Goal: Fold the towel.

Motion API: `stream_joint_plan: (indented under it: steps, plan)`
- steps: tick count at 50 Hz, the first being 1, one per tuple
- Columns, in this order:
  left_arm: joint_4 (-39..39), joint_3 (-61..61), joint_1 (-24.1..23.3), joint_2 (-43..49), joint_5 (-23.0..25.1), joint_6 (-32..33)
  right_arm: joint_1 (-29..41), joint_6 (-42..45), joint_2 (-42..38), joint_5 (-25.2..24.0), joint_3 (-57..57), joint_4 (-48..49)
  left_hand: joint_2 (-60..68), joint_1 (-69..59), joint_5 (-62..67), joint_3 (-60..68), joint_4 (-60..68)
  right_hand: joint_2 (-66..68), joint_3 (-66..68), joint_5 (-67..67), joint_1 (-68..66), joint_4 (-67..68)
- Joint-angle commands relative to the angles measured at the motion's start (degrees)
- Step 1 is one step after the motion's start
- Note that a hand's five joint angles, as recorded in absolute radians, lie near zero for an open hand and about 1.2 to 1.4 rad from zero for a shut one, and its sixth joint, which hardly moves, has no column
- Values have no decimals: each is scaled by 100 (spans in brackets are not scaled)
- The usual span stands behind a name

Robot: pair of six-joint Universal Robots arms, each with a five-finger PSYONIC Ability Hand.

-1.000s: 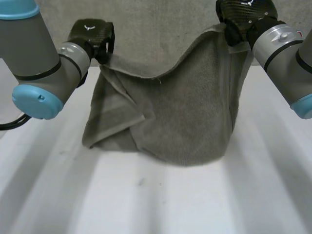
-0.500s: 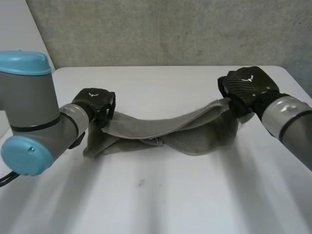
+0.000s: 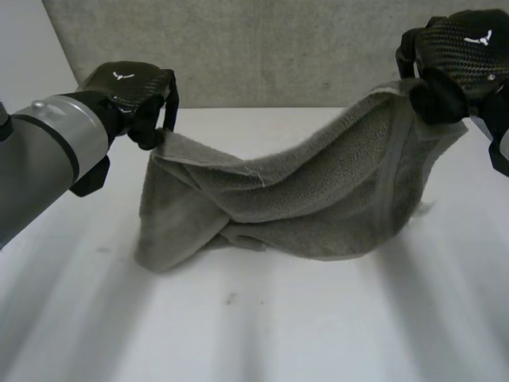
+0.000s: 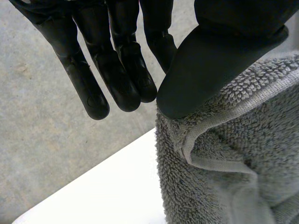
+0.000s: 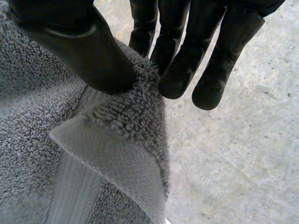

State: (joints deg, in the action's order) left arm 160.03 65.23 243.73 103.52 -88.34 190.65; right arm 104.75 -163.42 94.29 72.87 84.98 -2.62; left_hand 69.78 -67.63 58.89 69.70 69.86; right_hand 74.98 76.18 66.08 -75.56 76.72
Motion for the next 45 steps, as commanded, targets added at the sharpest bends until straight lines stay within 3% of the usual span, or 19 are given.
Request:
stream_joint_plan:
  steps: [1, 10, 14, 15, 16, 17, 18, 27, 35, 41, 45]
  plan:
    - [46, -763, 87, 1431, -16, 7, 72, 47, -1243, -36, -542, -186, 1022, -1237, 1111, 1030, 1014, 502, 382, 392, -444, 328]
    - [659, -2231, 61, 3506, -43, 25, 107, 117, -2908, 113, -1607, -186, 1022, -1237, 1111, 1030, 1014, 502, 382, 392, -444, 328]
    - [987, -2515, 52, 3878, -69, -19, 160, 336, -3478, 446, -2107, -195, 1022, -1237, 1111, 1030, 1014, 502, 382, 392, -444, 328]
    - [1056, -2550, 35, 3930, -69, -45, 160, 337, -3479, 447, -2108, -195, -708, 493, -619, -699, -715, 502, 382, 392, -444, 328]
    - [1057, -2550, 34, 3931, -69, -45, 186, 406, -3531, 595, -2160, -186, -725, 510, -636, -717, -733, 502, 382, 392, -444, 328]
    - [1066, -2524, 0, 3913, -87, -45, 186, 451, -3549, 657, -2144, -177, -4456, 4241, -4366, -4447, -4463, 502, 382, 392, -444, 328]
    - [1057, -2480, -44, 3852, -87, -45, 186, 451, -3550, 658, -2143, -177, -5978, 5763, -5889, -5970, -5986, 502, 382, 392, -444, 328]
    - [1101, -1372, -273, 2691, -96, -169, 125, 407, -3401, 728, -1801, -55, -5974, 5759, -5884, -5965, -5981, 502, 382, 392, -444, 328]
    - [1285, -142, -862, 1883, -333, -1135, 98, 469, -3374, 728, -1546, 34, -5772, 5557, -5682, -5763, -5779, 502, 382, 392, -444, 328]
    - [1408, 306, -1546, 2145, -1578, -1890, 116, 477, -3374, 737, -1475, 60, -5772, 5557, -5682, -5763, -5779, 502, 382, 392, -444, 328]
    - [1602, 306, -1715, 2393, -2038, -1935, 151, 477, -3374, 737, -1441, 60, -5772, 5557, -5682, -5763, -5779, 502, 382, 392, -444, 328]
